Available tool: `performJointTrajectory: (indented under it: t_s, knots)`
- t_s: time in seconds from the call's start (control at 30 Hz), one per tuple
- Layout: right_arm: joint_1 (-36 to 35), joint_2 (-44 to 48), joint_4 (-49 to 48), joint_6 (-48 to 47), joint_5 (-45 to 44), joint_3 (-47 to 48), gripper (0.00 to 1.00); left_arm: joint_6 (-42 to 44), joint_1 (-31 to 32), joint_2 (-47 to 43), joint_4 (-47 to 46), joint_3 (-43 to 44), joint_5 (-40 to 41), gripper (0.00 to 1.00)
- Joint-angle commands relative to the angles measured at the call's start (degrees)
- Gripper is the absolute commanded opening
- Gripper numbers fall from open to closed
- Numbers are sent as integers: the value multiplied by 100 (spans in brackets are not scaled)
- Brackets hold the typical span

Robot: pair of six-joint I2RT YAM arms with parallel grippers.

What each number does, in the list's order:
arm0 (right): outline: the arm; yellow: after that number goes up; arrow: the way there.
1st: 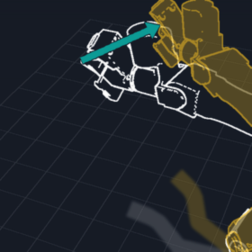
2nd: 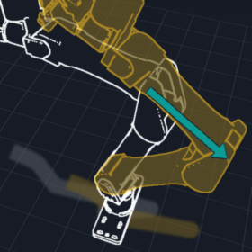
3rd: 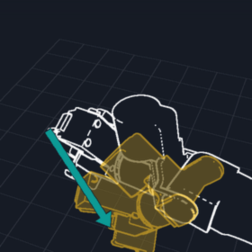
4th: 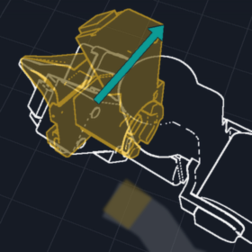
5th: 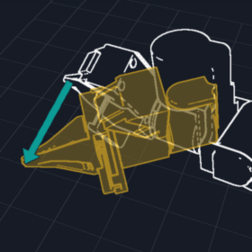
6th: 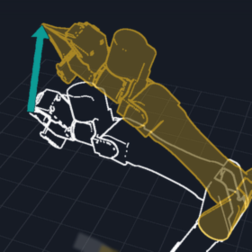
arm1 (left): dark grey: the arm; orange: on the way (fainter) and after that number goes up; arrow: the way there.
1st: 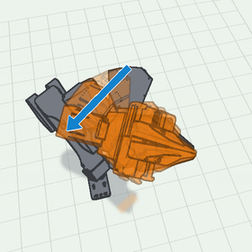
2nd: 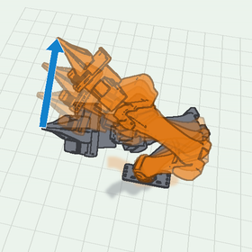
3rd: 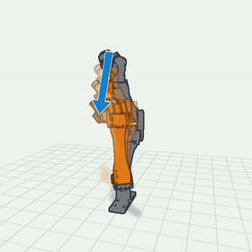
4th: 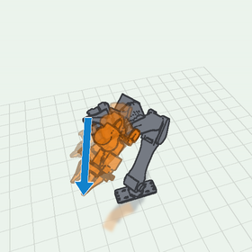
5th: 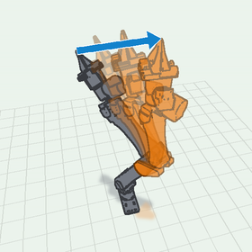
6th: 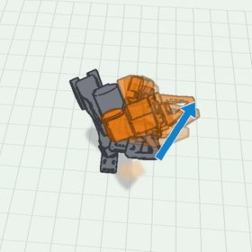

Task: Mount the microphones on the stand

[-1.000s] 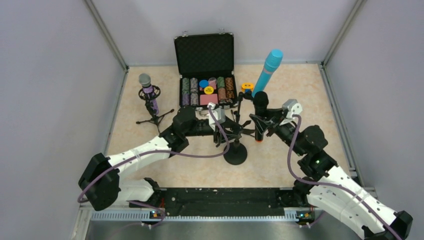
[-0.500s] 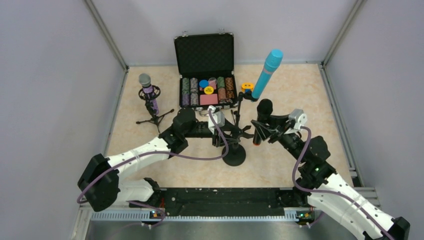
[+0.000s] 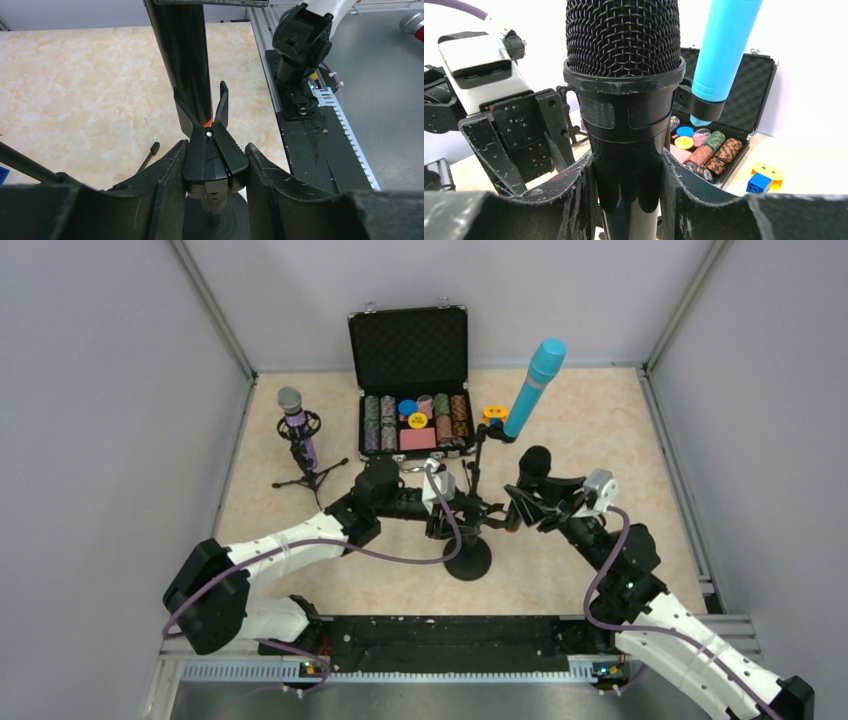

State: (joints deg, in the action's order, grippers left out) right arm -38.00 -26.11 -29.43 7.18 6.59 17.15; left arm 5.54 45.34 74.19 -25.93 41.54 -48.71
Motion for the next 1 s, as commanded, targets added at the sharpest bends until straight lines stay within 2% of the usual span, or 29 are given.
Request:
performJointTrajectory:
  t_s: [0.0, 0.03, 0.07, 0.13, 0.17, 0.23, 0.3, 0.4, 0.57, 0.6, 0.63, 0.97]
  knots:
    - [-3, 127, -763, 28, -17, -90, 0, 257, 19, 99, -35, -164, -54, 0]
    - [-4, 134, -780, 22, -17, -117, 0, 275, 19, 103, -35, -183, -41, 0]
    - [-6, 142, -797, 18, -17, -134, 0, 293, 20, 118, -28, -195, -9, 5]
    - [-3, 159, -823, 18, -5, -158, 0, 321, 19, 120, -3, -214, 69, 29]
    - [-6, 173, -831, 15, 12, -173, 0, 317, 21, 114, 0, -241, 139, 46]
    - [-6, 178, -828, 18, 42, -176, 0, 296, 23, 76, -123, -300, 261, 61]
    - [1, 178, -813, 12, 64, -182, 0, 265, 19, 25, -335, -418, 372, 70]
    - [-1, 195, -802, 7, 72, -198, 0, 231, 19, -43, -552, -491, 481, 78]
    - [-6, 234, -800, 12, 58, -229, 0, 47, 20, -87, -690, -448, 564, 84]
    - [-6, 244, -789, 12, 49, -229, 0, -40, 21, -108, -727, -454, 584, 93]
    - [-6, 255, -773, 4, 52, -234, 0, -80, 23, -136, -766, -467, 595, 98]
    - [-2, 358, -662, -7, 72, -211, 0, -177, 23, -551, -910, -538, 792, 99]
